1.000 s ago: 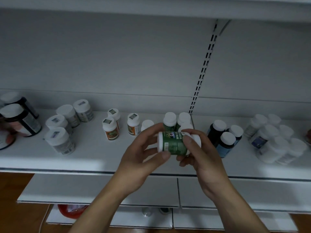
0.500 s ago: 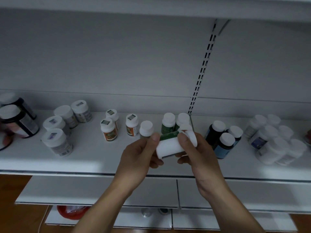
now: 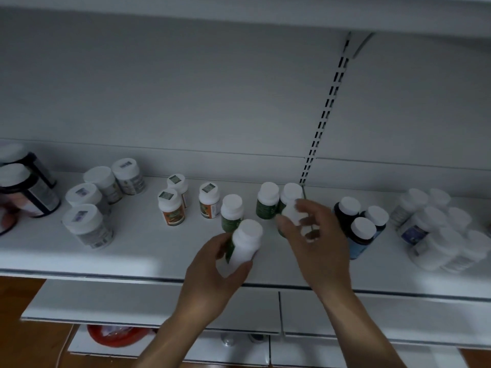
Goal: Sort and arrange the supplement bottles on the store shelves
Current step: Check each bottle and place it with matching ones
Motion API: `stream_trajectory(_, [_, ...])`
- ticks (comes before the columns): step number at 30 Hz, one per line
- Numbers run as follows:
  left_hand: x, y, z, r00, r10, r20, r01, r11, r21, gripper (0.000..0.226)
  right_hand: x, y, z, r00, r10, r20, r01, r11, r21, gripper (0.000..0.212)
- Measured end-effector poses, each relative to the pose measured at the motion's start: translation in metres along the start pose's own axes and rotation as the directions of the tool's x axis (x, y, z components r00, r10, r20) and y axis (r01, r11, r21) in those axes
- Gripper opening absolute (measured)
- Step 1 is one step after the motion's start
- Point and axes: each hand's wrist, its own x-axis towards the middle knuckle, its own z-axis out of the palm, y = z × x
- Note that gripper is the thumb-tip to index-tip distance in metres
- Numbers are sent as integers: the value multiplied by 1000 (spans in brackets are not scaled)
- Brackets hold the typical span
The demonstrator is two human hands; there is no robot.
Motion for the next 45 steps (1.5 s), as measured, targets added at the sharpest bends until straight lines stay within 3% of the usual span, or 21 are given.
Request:
stream_trajectory(2, [2, -9, 0, 997, -54, -46, 53, 998, -15, 46, 6, 13, -2, 998, -3, -67, 3, 1000, -4, 51])
stream_trajectory(6, [17, -19, 0, 993, -80, -81, 85, 994, 65, 46, 13, 40, 3, 995, 100, 10, -99, 993, -60, 66])
stream_trajectory(11, [41, -26, 5, 994, -35, -101, 46, 993, 108, 47, 17, 53, 10, 994, 109, 33, -105, 990, -93, 46])
stream_trajectory(20, [57, -22, 3, 992, -93, -83, 96, 995, 40, 62, 23, 59, 11, 989, 144, 35, -139, 984, -115, 43])
stream_trajectory(24, [21, -13, -6, 972, 16, -233, -25, 999, -35, 29, 8, 48, 1, 987, 148, 61, -142, 986, -86, 41])
stream_trajectory(28, [1, 4, -1, 996, 88, -35, -91, 990, -107, 38, -11, 25, 1, 977, 143, 161, -140, 990, -32, 41])
stream_trajectory(32, [0, 18, 5, 986, 50, 160, -29, 991, -129, 64, -32, 1, 7, 971, 62, 230, -76, 996, 53, 43])
stream_trajectory(35, [0, 28, 4, 988, 105, 115, -77, 972, -223, 61, -44, -12, 11, 978, -103, 182, 98, 994, 38, 46])
stream_trajectory(39, [-6, 40, 1, 981, 193, 14, -179, 931, -317, 60, -52, -24, 8, 931, -356, 85, 354, 934, 40, 48])
stream_trajectory(45, [-7, 41, -4, 962, 273, 29, -236, 878, -417, 55, -67, -33, 9, 924, -382, 10, 381, 923, 50, 51])
